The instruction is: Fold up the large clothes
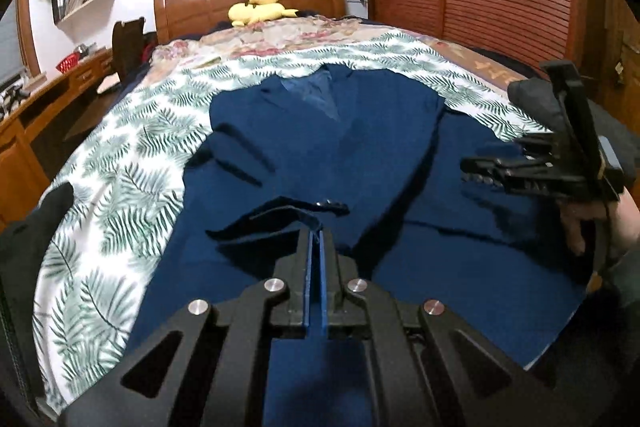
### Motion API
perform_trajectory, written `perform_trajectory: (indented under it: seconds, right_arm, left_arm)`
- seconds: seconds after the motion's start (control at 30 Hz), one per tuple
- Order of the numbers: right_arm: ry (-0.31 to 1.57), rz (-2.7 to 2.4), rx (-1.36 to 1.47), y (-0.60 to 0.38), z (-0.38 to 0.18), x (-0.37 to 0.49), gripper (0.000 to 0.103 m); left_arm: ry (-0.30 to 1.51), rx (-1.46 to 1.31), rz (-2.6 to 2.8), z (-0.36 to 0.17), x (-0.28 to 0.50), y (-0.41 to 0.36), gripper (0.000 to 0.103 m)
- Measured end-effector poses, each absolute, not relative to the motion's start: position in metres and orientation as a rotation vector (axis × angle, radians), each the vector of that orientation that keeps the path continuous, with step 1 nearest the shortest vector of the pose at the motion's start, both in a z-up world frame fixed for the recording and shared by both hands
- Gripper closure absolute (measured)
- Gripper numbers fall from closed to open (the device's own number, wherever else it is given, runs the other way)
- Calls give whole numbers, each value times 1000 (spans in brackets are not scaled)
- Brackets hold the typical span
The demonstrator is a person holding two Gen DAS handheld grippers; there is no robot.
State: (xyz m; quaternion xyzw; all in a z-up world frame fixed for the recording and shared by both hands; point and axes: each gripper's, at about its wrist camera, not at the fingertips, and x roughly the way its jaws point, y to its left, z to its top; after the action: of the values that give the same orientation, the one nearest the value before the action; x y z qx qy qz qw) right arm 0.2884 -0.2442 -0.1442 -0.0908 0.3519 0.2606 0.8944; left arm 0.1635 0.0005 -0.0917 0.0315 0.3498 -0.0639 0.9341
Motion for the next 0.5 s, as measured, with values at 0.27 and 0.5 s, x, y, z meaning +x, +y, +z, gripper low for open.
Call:
perform_trajectory:
  seconds: [0.27,0.5]
  right_arm:
    - [733,556,-205,-236,-147,288,59]
    - [733,561,-202,-237,-149,287,59]
  left_arm:
    - [729,47,-125,-102,144,1,103]
    - [726,37,-95,-107,120,26,94]
